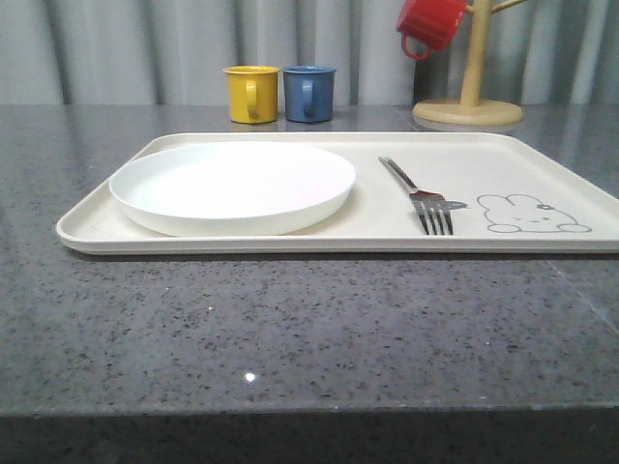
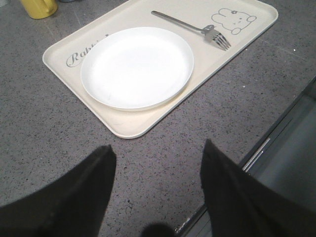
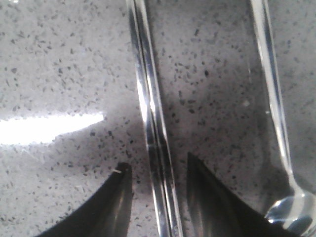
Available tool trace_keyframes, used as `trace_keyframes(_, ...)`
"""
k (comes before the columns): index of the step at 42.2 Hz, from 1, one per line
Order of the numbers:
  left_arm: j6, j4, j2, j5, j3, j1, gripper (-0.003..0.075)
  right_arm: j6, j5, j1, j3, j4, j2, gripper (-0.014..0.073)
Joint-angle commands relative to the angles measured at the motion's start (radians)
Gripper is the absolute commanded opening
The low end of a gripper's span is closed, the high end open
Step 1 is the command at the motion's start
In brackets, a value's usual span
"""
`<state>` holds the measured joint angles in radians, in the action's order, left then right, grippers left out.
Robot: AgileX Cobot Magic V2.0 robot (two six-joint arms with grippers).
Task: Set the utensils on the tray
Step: 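Grasp the steel chopsticks with the right gripper, then place the chopsticks on the tray beside the fork and release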
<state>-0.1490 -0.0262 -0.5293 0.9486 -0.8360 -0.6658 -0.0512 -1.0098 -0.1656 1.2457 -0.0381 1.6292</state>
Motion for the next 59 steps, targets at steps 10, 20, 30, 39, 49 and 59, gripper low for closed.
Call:
trace_keyframes(10,0.007,-0.008,-0.005,-0.072,-0.027,-0.008,0.0388,-0.013,-0.010,-0.008,0.023,0.010,0.006,0.0229)
trace_keyframes(20,0.007,-0.008,-0.005,-0.072,-0.027,-0.008,0.0388,-0.014,-0.010,-0.008,0.023,0.029,0.004,0.0002)
trace_keyframes(30,0.007,-0.008,-0.005,-0.072,-0.027,-0.008,0.0388,-0.024,-0.037,0.039,0.041,0.066,-0.047,-0.0006)
trace_keyframes(39,0.007,-0.008,-0.005,-0.072,-0.027,-0.008,0.0388,-0.038,-0.152,0.172,0.151,0.180,-0.084,-0.0006)
trace_keyframes(49,0.007,-0.008,-0.005,-0.072,-0.027,-0.008,0.0388,-0.037,-0.143,0.320,0.187,0.314,-0.067,-0.0006)
trace_keyframes(59,0.007,-0.008,-0.005,-0.072,-0.027,-0.008,0.0388,0.072,-0.078,0.338,0.187,0.383,0.010,-0.0006)
